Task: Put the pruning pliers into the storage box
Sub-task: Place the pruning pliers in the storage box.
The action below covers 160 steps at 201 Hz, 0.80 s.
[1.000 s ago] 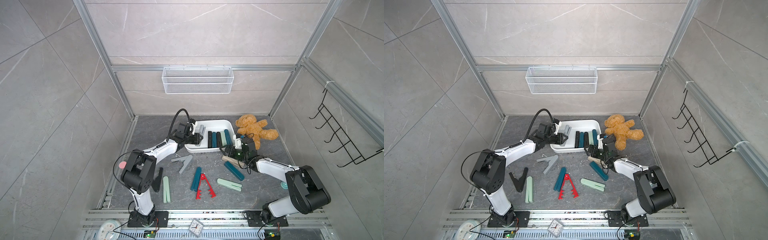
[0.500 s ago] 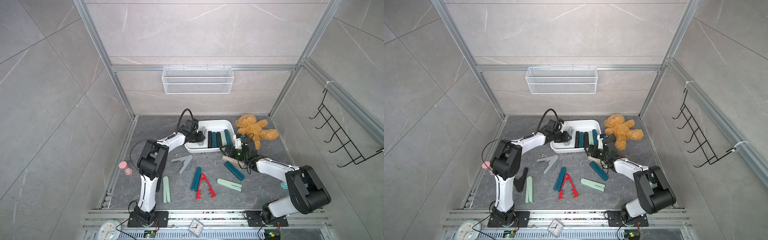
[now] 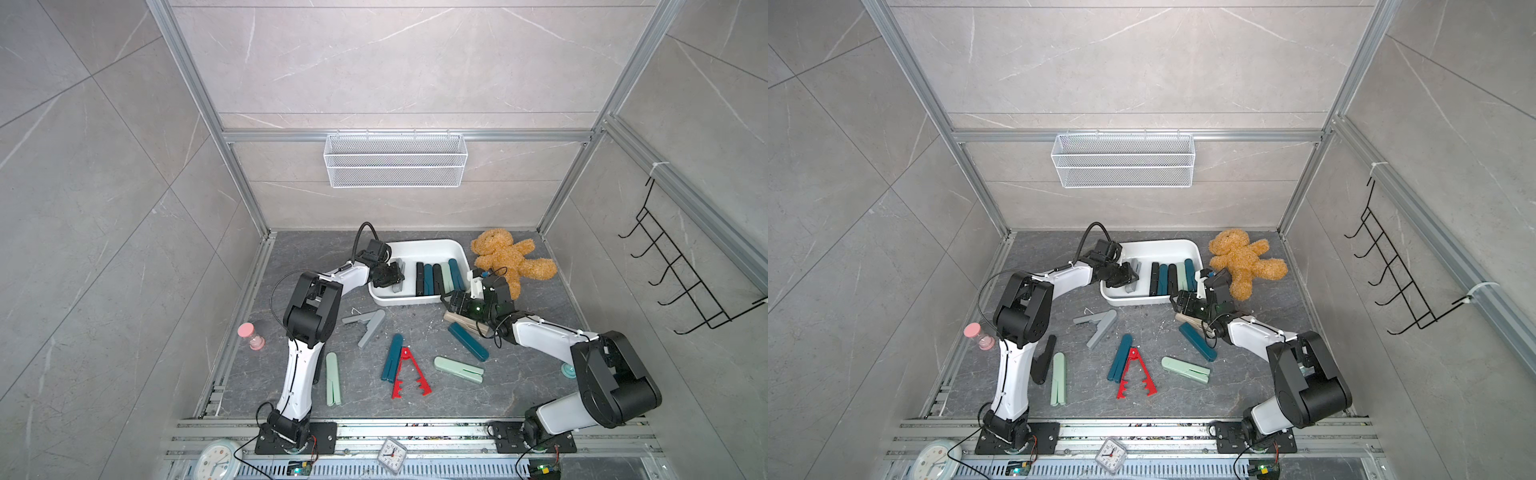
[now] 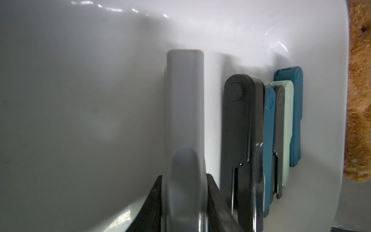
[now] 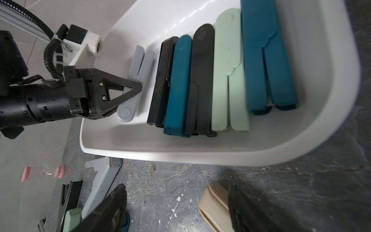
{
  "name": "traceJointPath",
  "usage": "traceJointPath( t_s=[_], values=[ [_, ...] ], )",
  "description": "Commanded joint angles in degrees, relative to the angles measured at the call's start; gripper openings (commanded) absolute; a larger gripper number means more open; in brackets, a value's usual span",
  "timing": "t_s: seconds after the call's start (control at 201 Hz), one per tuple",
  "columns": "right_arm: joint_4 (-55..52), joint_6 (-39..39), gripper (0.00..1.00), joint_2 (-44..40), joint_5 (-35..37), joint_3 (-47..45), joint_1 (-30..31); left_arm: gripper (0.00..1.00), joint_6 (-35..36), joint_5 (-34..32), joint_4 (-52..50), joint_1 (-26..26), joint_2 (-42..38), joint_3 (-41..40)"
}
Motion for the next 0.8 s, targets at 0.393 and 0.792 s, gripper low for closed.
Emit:
traceJointPath(
  t_s=[0.393,0.792],
  values=[
    [-1.27,1.12,0.79,-0.28,1.87,1.45,-0.03,0.39,0.88,4.87,-2.14,-0.19,-1.71,-0.49],
    [-1.46,1.34,0.79,-0.68,2.06,1.38,-0.1,0.5,3.72,-0.39,-5.32,-0.19,-4.78,0.37]
  ],
)
